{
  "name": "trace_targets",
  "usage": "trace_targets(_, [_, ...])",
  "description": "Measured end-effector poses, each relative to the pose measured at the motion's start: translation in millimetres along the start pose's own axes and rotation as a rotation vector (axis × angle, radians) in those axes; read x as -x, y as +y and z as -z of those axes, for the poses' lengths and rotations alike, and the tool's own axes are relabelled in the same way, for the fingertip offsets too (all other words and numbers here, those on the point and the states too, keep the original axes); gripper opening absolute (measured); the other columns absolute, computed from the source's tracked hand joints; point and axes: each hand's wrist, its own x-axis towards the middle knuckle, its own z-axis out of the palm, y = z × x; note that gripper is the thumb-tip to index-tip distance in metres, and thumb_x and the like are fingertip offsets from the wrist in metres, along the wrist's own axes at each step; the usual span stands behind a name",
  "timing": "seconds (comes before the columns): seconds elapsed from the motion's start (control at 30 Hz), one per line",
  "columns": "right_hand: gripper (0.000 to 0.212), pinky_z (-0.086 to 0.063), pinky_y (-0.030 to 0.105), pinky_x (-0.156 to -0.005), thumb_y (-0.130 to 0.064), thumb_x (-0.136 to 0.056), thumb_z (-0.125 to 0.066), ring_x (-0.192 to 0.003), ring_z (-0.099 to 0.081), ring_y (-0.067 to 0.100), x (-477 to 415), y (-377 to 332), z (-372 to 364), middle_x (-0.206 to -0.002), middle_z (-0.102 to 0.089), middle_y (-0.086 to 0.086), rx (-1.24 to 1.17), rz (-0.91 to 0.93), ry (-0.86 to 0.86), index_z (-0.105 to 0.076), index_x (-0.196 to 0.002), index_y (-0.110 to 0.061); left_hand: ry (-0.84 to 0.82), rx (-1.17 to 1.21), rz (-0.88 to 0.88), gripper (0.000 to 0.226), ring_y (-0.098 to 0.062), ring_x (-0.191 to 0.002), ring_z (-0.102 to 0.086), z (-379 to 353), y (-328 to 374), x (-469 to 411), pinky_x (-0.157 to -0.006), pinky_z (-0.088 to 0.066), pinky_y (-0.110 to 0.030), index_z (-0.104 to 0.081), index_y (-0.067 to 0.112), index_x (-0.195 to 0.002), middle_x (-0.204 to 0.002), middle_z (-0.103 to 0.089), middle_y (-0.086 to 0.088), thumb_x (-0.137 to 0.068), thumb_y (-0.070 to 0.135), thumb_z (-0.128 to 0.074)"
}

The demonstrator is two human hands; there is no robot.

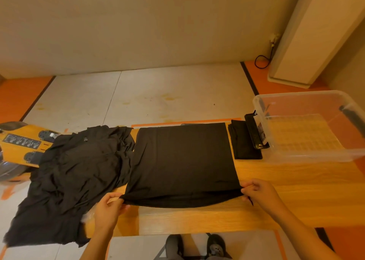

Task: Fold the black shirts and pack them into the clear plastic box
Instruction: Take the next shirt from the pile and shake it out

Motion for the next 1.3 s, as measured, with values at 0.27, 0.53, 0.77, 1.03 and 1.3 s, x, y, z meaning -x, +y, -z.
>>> trace_targets(0.27, [0.019,-0.047,0.020,-0.066,-0.007,-0.081,-0.074,-0.079,-0.065,0.015,-6,3,-13,-0.084,-0.067,0.004,0.074,-0.046,0.026,-0.062,-0.089,-0.020,0.042,-0.016,-0.063,0.006,-0.037,-0.078,-0.067,-3,4,-5,-0.083,-0.055,-0.048,-0.067,-0.003,-0.089,-0.079,-0.068,-0.020,-0.088,0.003,-0.065])
trace_targets(0.53, [0.005,-0.057,0.036,-0.072,-0.011,-0.094,-0.057,-0.076,-0.068,0.021,-30,-36,-13,-0.082,-0.066,0.009,-0.102,-0.005,0.263,-0.058,-0.089,-0.011,0.194,-0.127,-0.101,0.006,-0.027,-0.066,-0.069,-11,36,-31,-0.075,-0.057,-0.044,-0.062,0.008,-0.085,-0.071,-0.069,-0.013,-0.090,0.008,-0.065])
trace_targets(0.77, [0.013,-0.055,0.030,-0.065,-0.011,-0.098,-0.048,-0.070,-0.068,0.018,-76,-141,18,-0.086,-0.065,0.010,-0.304,0.179,0.330,-0.050,-0.085,-0.014,0.172,-0.094,-0.235,0.003,-0.025,-0.070,-0.069,-42,138,-86,-0.079,-0.057,-0.045,-0.061,0.010,-0.091,-0.079,-0.067,-0.010,-0.092,0.008,-0.063])
trace_targets(1.03, [0.021,-0.054,0.056,-0.081,-0.009,-0.096,-0.050,-0.070,-0.066,0.024,-134,-318,115,-0.078,-0.056,0.007,-0.425,0.423,0.443,-0.042,-0.078,-0.012,0.055,0.311,-0.381,0.010,-0.034,-0.089,-0.069,-64,384,-147,-0.077,-0.059,-0.033,-0.060,0.002,-0.097,-0.107,-0.064,-0.024,-0.089,0.002,-0.065])
trace_targets(1.3, [0.024,-0.057,0.031,-0.082,-0.007,-0.095,-0.051,-0.092,-0.068,0.019,-57,-417,192,-0.083,-0.058,0.007,-0.766,0.862,0.622,-0.045,-0.073,-0.016,0.109,0.607,-0.773,0.006,-0.020,-0.084,-0.072,-9,491,-88,-0.075,-0.058,-0.023,-0.058,0.007,-0.099,-0.100,-0.067,-0.014,-0.094,0.007,-0.060])
